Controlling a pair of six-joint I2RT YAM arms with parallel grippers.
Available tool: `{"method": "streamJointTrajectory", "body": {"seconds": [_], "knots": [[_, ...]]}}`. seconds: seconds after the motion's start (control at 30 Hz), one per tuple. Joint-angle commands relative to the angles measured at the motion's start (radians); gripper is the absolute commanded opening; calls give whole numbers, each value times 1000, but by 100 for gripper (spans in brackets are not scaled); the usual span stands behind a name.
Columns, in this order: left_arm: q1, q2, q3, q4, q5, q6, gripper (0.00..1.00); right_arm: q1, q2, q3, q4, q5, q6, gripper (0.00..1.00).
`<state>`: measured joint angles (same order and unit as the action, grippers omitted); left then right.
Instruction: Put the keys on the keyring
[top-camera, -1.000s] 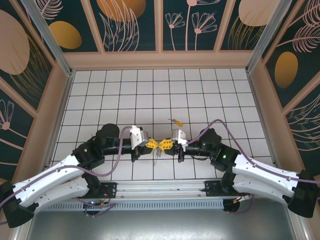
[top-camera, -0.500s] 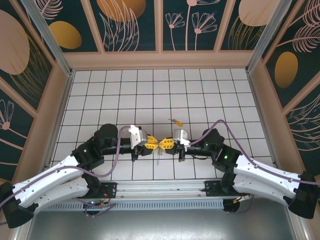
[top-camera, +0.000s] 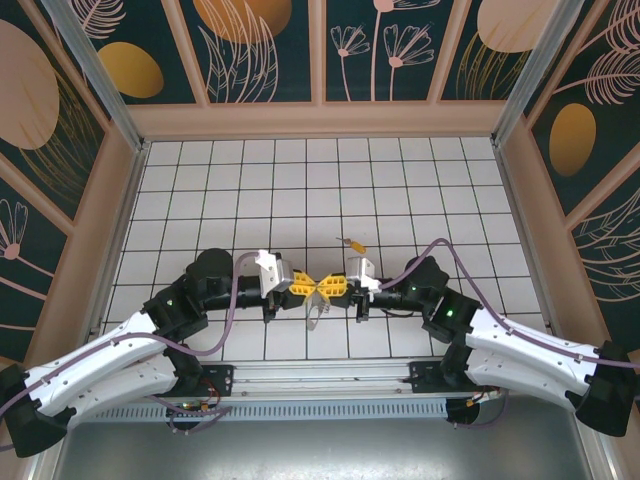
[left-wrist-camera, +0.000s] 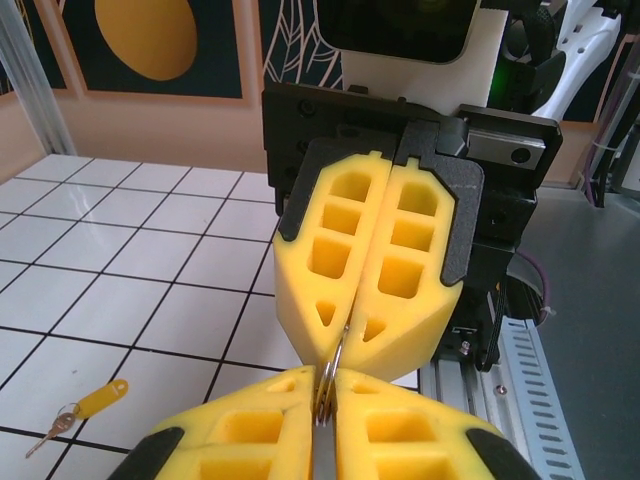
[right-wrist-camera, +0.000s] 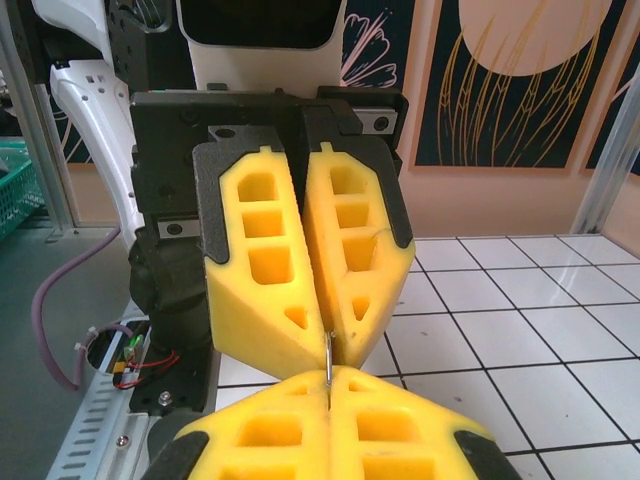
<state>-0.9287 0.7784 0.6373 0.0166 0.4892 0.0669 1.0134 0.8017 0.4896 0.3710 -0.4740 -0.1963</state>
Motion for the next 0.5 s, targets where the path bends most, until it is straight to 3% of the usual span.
{"method": "streamJointTrajectory", "body": {"seconds": [0.0,0.3,0.47], "knots": [[-4,1,-22,63,10,-12,13,2,3,-3,112,-55,22,0],[-4,2,-31,81,20,-21,19,2,4,-23,167,-86,38,0],[-4,2,-40,106,35,-28,6,2,4,-30,185,-91,43,0]]}}
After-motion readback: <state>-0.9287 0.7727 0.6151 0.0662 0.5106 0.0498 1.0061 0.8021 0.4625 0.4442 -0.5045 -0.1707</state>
